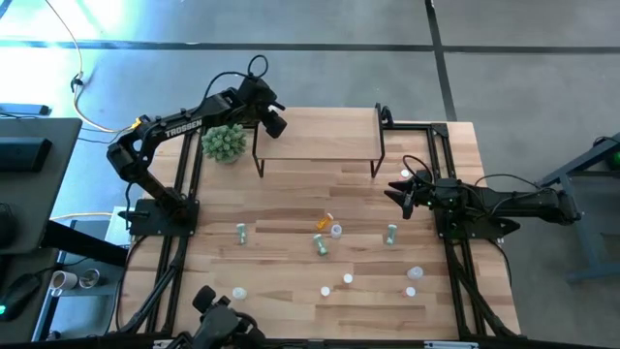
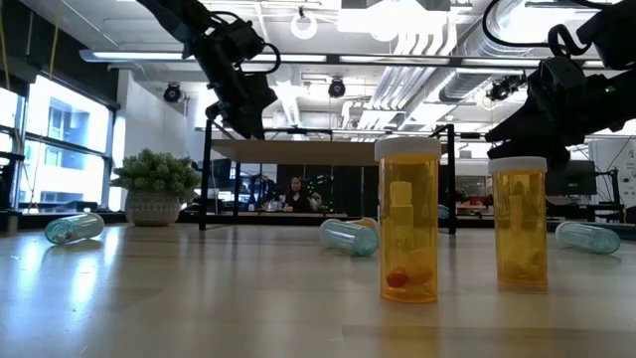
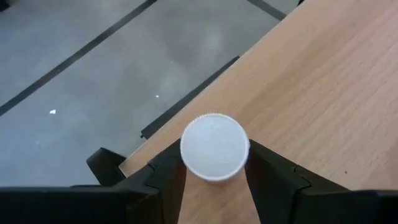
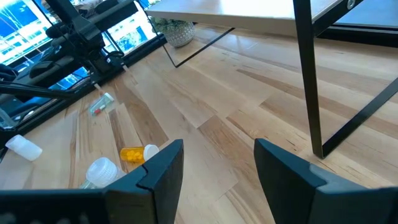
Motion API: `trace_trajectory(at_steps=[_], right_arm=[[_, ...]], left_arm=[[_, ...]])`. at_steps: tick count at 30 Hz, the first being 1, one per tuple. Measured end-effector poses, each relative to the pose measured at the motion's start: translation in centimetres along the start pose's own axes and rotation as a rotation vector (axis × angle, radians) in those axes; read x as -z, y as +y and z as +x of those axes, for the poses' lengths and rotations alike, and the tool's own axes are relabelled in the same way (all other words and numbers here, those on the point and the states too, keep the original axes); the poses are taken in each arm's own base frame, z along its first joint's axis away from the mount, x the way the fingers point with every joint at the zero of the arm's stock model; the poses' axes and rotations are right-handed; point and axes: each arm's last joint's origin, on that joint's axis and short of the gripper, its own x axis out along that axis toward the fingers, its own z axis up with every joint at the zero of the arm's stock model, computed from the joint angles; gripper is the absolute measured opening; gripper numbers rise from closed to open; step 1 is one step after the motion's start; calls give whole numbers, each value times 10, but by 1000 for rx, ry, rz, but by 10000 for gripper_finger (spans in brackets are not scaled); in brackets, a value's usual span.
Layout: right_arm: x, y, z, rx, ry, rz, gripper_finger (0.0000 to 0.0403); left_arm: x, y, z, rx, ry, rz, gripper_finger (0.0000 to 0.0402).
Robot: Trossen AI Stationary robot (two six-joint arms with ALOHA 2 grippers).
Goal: Pick and place medicine bottles onto shelf by color
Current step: Put the top left pink pill bottle on the shelf, then put the top white pill bottle on the shelf
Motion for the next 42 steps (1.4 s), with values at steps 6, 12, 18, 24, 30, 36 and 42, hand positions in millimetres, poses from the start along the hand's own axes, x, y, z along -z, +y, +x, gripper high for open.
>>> trace_trajectory(at_steps=[6, 12, 18, 24, 30, 36, 42], right_arm=[[0, 0, 0, 0, 0, 0, 187], [0, 0, 0, 0, 0, 0, 187], [0, 0, 0, 0, 0, 0, 187], [0, 0, 0, 0, 0, 0, 187], [0, 0, 0, 0, 0, 0, 187], [0, 0, 0, 0, 0, 0, 187], [0, 0, 0, 0, 0, 0, 187]], left_arm=[[-4, 0, 0, -1, -39, -6, 169], [-5, 1, -5, -9, -55, 36, 172], [-13, 4, -25, -8, -139, 32, 173], [-15, 8, -57, -2, -203, 28, 173], [-7, 3, -88, 114, -212, 108, 173], [23, -15, -95, 245, -202, 144, 172], [61, -38, -94, 330, -221, 165, 172]])
